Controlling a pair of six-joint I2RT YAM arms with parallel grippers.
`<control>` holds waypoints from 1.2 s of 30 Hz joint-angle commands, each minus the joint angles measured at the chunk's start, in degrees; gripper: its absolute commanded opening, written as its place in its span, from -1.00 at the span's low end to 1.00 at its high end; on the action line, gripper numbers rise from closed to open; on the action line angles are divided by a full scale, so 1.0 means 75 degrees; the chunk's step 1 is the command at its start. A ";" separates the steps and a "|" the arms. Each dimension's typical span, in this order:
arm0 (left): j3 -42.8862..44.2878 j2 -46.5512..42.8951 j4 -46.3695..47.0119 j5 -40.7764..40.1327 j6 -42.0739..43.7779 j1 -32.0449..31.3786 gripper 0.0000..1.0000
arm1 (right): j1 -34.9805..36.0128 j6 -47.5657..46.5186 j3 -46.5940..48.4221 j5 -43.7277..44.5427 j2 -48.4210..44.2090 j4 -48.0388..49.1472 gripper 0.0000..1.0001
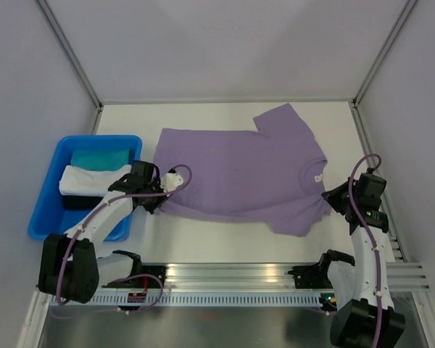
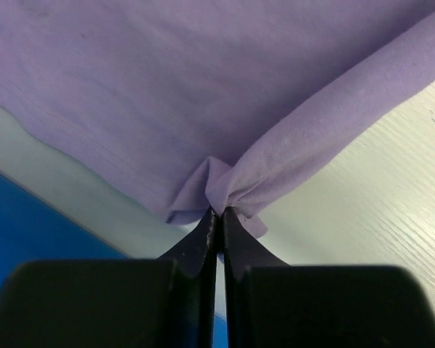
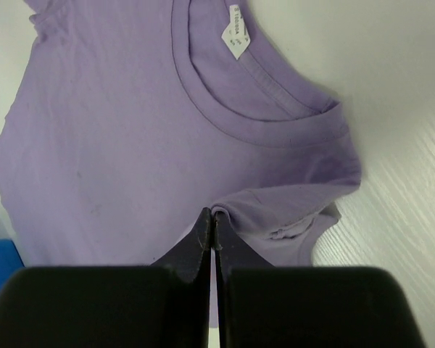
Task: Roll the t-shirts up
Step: Fold the tshirt
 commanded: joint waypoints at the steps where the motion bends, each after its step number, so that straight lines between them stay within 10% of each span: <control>1: 0.0811 0.0787 0.0554 -0.0213 0.0138 0.0019 -0.85 | 0.0036 0.0352 -0.0032 0.0424 0.0625 0.1277 -1.00; 11: 0.1808 0.1469 0.0777 -0.1290 0.0361 0.0019 0.05 | 0.0047 0.0342 -0.0067 0.0390 0.2361 0.2696 -0.99; 17: 0.1950 0.0989 -0.0265 -0.0215 0.0862 -0.0039 0.20 | 0.0047 0.0131 0.0061 0.0542 0.2608 0.2790 -0.99; 30: 0.1843 0.2148 -0.0418 -0.0073 0.2048 -0.0567 0.08 | 0.0047 0.0001 0.0144 0.0565 0.2737 0.2755 -0.99; 36: 0.1891 0.2792 -0.0418 -0.0810 0.2247 -0.0591 -0.32 | 0.0047 -0.0057 0.0261 0.0600 0.2737 0.2685 -1.00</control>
